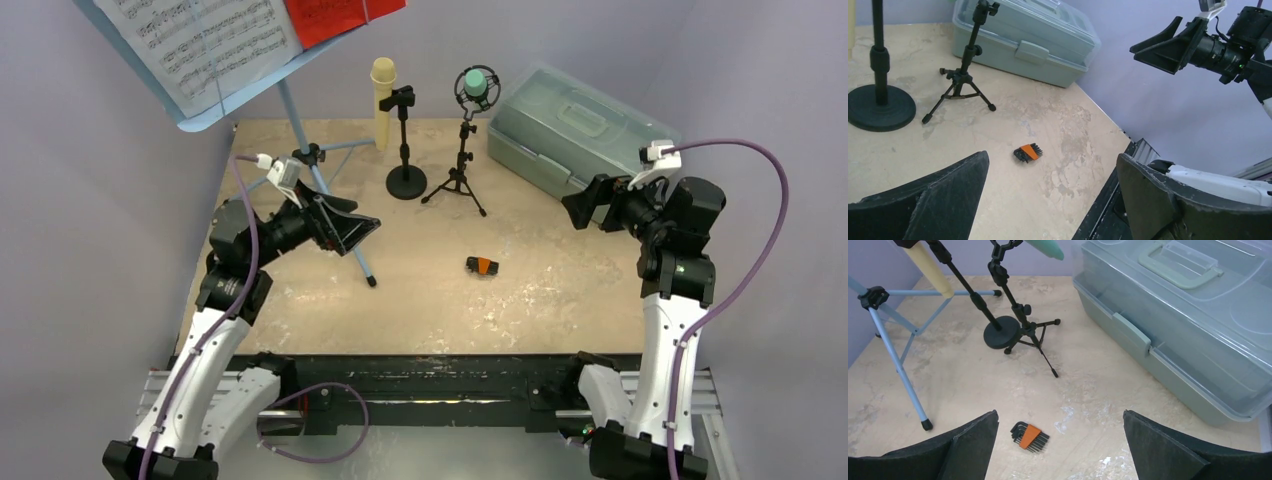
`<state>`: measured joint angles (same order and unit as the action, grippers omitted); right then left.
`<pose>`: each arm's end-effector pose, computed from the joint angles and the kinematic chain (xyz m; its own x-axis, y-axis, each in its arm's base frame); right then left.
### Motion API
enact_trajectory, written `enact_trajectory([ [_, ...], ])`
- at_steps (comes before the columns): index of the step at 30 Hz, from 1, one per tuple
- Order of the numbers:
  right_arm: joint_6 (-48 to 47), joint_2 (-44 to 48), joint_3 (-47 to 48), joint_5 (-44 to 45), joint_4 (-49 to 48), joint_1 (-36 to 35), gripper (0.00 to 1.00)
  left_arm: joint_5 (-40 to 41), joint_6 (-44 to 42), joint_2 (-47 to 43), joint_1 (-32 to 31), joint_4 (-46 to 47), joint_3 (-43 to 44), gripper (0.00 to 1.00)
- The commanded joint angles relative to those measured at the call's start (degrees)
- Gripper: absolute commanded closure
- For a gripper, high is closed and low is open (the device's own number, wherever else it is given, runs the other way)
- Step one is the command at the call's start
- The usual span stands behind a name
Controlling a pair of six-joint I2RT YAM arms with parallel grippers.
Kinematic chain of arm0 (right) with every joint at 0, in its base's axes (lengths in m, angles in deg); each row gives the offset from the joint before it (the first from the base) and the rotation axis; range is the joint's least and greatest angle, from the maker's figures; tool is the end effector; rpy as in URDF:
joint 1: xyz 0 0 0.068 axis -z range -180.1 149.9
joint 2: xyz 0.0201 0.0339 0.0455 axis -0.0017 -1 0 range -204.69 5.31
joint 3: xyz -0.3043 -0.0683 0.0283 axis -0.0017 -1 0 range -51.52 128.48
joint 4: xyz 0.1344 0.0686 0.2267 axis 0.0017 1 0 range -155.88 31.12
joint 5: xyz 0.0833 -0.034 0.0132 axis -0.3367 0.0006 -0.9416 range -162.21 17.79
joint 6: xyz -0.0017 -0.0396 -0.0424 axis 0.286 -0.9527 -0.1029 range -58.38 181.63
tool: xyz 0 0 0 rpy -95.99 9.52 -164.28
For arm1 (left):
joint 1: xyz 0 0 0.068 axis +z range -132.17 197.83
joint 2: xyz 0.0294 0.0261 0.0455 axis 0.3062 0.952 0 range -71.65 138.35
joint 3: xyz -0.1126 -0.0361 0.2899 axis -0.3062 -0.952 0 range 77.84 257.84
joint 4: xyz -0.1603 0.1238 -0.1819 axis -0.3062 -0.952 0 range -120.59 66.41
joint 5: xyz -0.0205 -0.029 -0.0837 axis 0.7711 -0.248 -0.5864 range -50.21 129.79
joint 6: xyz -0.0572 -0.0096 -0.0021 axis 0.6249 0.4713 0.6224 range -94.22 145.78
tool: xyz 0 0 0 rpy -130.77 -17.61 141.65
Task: Pack up the instrument practice props
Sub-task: Pick up the microphone stand with the microphone from the center of the board.
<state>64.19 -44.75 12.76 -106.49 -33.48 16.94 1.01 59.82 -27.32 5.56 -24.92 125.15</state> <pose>0.1608 -0.0246 0.4351 -0.3101 0.1337 -0.9412 -0.2559 0.9418 0.2181 0.1517 -0.0598 0.4032 -0.4119 -0.3571 -0.8384 0.6600 0.5175 -0.5446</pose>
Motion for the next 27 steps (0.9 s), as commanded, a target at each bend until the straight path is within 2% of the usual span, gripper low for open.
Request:
enact_trajectory([
  [1,-1.0,0.9,1.9,-1.7,-0.2,-0.1,0.01,2.2,-0.4,1.4,-4.6,3.1,0.9,0.0],
  [3,-2.2,0.8,1.8,-2.6,0.0,-0.1,0.01,8.1,-4.3,4.0,-11.2,-1.7,3.3,0.0],
  [7,-11.1,0.0,1.7,-10.4,2.2,-0.2,0.01,30.7,-13.7,11.5,-32.4,-8.4,9.2,0.0],
  [10,-16.1,-1.0,1.8,-15.6,3.1,-0.4,0.01,42.0,-17.8,17.0,-40.1,-8.2,11.7,0.0],
  [13,-30.8,-3.9,2.6,-22.6,10.5,-1.5,0.01,45.9,-19.4,20.6,-40.6,-0.6,10.4,0.0],
  [17,-39.3,-8.4,0.2,-25.1,13.6,-3.4,0.01,48.1,-23.6,26.5,-40.3,13.1,10.2,0.0],
  [20,-41.3,-11.5,-1.1,-26.2,13.6,-4.2,0.01,43.6,-19.7,33.6,-35.4,19.8,12.8,0.01],
  [23,-44.0,-13.4,-1.6,-27.4,13.9,-4.3,0.01,37.7,-14.3,39.2,-29.6,27.4,13.5,0.06],
  [27,-46.2,-14.3,-2.9,-28.5,13.0,-4.3,0.01,37.4,-15.5,45.7,-27.6,39.3,12.2,0.08],
])
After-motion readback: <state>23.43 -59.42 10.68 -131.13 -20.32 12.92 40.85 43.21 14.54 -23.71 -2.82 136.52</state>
